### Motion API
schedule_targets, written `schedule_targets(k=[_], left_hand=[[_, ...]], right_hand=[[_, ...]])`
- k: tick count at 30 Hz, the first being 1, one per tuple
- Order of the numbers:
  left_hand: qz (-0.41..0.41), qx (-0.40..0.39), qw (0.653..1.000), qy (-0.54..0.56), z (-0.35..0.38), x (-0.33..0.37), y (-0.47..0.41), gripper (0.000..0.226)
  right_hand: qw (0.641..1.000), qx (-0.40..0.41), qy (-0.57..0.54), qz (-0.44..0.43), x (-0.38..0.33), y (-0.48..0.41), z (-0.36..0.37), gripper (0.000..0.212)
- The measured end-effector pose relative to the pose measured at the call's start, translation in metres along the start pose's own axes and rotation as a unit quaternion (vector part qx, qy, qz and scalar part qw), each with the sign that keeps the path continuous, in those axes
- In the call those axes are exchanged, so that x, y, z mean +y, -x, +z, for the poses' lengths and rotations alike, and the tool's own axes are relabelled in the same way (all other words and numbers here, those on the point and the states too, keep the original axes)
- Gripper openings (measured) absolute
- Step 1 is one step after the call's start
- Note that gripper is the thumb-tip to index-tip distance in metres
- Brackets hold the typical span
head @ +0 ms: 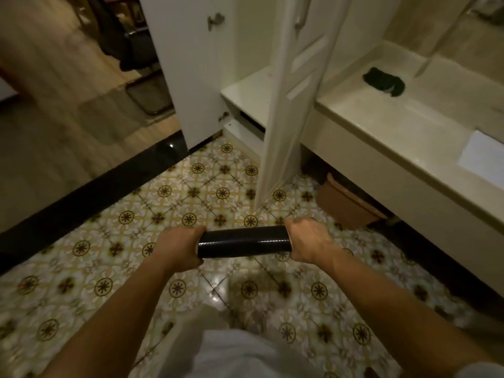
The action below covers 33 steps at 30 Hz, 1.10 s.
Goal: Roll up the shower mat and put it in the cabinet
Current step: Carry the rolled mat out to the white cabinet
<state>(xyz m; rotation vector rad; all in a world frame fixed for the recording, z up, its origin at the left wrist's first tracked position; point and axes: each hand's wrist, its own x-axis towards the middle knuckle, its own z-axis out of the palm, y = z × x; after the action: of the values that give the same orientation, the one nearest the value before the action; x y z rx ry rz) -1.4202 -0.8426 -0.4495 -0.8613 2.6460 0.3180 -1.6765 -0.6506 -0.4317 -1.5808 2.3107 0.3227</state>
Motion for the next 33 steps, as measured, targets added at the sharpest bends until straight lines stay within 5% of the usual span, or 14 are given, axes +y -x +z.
schedule_targets(k=[14, 18, 26, 33], left_hand=[[0.005, -0.029, 0.999, 0.011, -0.103, -0.205, -0.15, 0.061], [0.025, -0.074, 0.991, 0.107, -0.149, -0.262, -0.195, 0.07], [0.072, -0.159, 0.88, 0.442, -0.234, -0.349, -0.271, 0.067], [0.115, -0.149, 0.835, 0.517, -0.273, -0.366, -0.365, 0.068]], right_hand=[[0.998, -0.04, -0.048, 0.008, -0.078, -0.242, -0.091, 0.057], [0.996, -0.061, -0.066, 0.009, -0.09, -0.295, -0.116, 0.066], [0.97, -0.13, -0.204, 0.002, -0.06, -0.374, -0.185, 0.06], [0.922, -0.16, -0.353, -0.002, -0.008, -0.459, -0.228, 0.053]])
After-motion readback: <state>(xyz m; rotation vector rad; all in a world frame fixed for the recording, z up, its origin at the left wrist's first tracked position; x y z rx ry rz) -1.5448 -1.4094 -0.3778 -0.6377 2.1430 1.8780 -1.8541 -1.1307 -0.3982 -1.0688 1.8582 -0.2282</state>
